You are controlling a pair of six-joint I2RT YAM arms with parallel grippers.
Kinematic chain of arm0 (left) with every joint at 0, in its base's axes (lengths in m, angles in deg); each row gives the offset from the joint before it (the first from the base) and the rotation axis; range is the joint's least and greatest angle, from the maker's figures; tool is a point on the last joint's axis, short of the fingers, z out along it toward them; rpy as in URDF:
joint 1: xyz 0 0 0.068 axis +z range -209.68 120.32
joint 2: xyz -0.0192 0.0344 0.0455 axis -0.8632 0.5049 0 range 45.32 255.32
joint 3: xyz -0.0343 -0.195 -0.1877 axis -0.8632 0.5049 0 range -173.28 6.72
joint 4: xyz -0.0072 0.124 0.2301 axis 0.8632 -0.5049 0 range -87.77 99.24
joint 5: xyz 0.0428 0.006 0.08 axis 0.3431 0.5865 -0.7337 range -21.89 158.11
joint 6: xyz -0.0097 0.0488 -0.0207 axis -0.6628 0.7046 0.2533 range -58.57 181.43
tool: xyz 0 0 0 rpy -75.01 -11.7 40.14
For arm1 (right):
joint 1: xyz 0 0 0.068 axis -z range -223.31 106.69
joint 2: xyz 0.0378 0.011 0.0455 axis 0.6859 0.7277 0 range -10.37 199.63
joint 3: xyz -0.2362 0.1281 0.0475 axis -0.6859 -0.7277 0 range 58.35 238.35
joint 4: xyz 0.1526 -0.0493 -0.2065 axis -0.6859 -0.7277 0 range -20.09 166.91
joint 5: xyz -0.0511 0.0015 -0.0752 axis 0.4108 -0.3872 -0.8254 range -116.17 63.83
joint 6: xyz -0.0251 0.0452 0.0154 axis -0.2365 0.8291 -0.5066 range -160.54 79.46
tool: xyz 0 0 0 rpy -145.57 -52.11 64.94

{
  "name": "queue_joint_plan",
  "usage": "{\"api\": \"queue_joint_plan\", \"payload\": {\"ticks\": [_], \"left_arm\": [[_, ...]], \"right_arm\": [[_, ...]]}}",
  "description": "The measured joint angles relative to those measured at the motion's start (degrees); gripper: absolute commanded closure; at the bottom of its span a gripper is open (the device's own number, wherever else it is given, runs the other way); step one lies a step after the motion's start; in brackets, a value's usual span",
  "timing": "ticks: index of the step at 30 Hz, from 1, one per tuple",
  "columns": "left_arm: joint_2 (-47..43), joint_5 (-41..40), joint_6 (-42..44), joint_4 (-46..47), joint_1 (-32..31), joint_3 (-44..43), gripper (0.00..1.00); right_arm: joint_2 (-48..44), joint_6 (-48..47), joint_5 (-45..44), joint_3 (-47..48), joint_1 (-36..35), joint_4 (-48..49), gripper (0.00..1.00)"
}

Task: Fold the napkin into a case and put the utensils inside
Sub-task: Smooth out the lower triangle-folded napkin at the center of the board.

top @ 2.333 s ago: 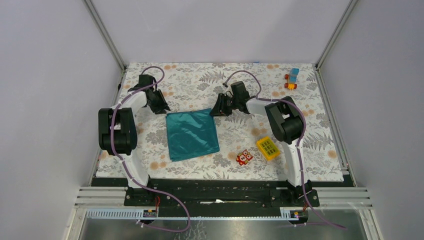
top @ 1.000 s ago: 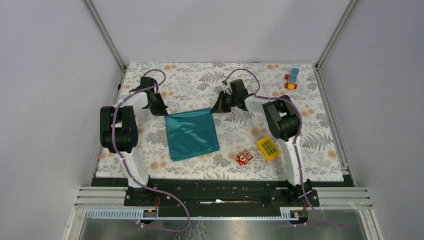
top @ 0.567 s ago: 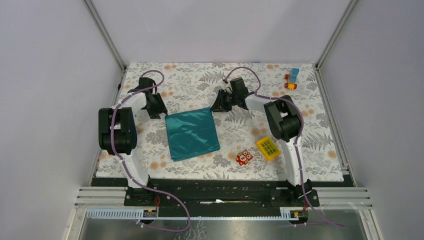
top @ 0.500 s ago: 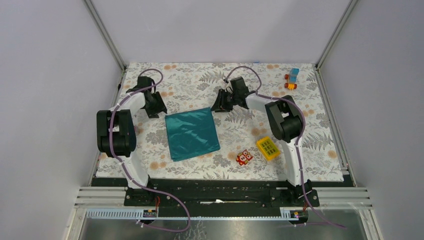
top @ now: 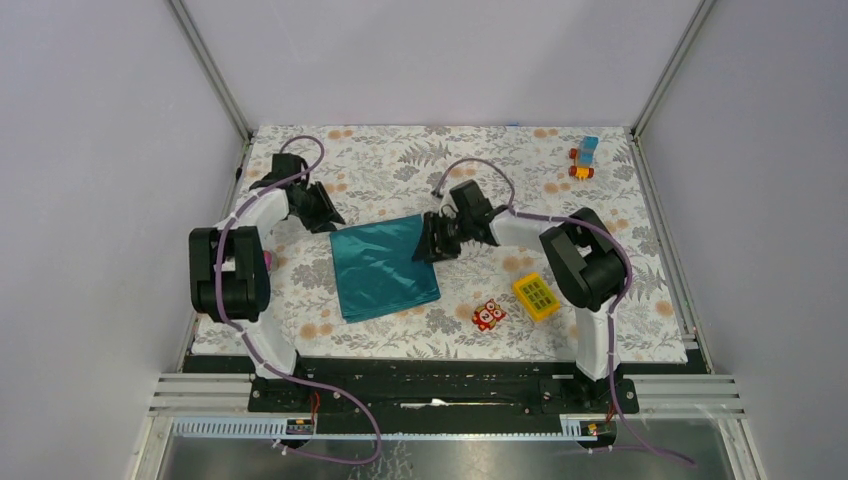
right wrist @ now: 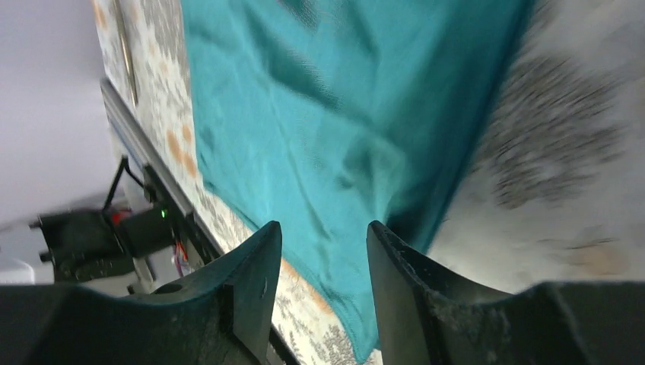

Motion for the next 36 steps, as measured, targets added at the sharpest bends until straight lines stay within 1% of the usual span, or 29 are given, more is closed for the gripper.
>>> {"api": "queue_joint_plan", "payload": {"ticks": [4,6,10,13,16,20,23,27,32,36], "left_arm": [[3.5,-0.7,-0.4,0.0,0.0,1.8,0.62],[5.0,-2.0,-0.4,-0.3,0.0,2.3,0.62],[5.9,-4.2,-0.1,-1.0,0.0,2.6,0.58],[4.8,-4.9,0.2,-1.4,0.0,2.6,0.55],[2.2,-3.6,0.3,-2.2,0.0,2.5,0.53],[-1.5,-0.5,-0.2,-2.3,-0.9,2.5,0.52],[-2.0,1.6,-1.1,-1.4,-1.5,2.5,0.52],[0.4,3.7,-2.5,0.8,-2.1,2.5,0.52],[6.3,1.4,-2.6,1.5,-2.1,2.5,0.52],[6.7,0.1,-2.1,1.2,-2.1,2.5,0.50]], "right_arm": [[-1.4,1.0,2.5,-7.6,-3.3,3.3,0.49],[-2.3,1.8,4.2,-10.3,-3.3,5.2,0.49],[-5.5,1.8,3.3,-14.6,-2.9,6.4,0.49],[-7.4,1.4,2.1,-15.6,-2.9,4.8,0.48],[-9.2,0.8,1.1,-15.4,-3.3,2.5,0.47],[-10.6,0.5,1.1,-13.7,-4.0,0.9,0.47],[-10.9,0.6,1.2,-13.5,-4.5,1.0,0.48],[-10.9,1.4,1.2,-15.6,-4.6,2.6,0.49],[-10.9,1.9,0.7,-20.1,-4.6,3.7,0.51],[-10.9,0.7,-0.6,-19.5,-4.7,2.6,0.50]]}}
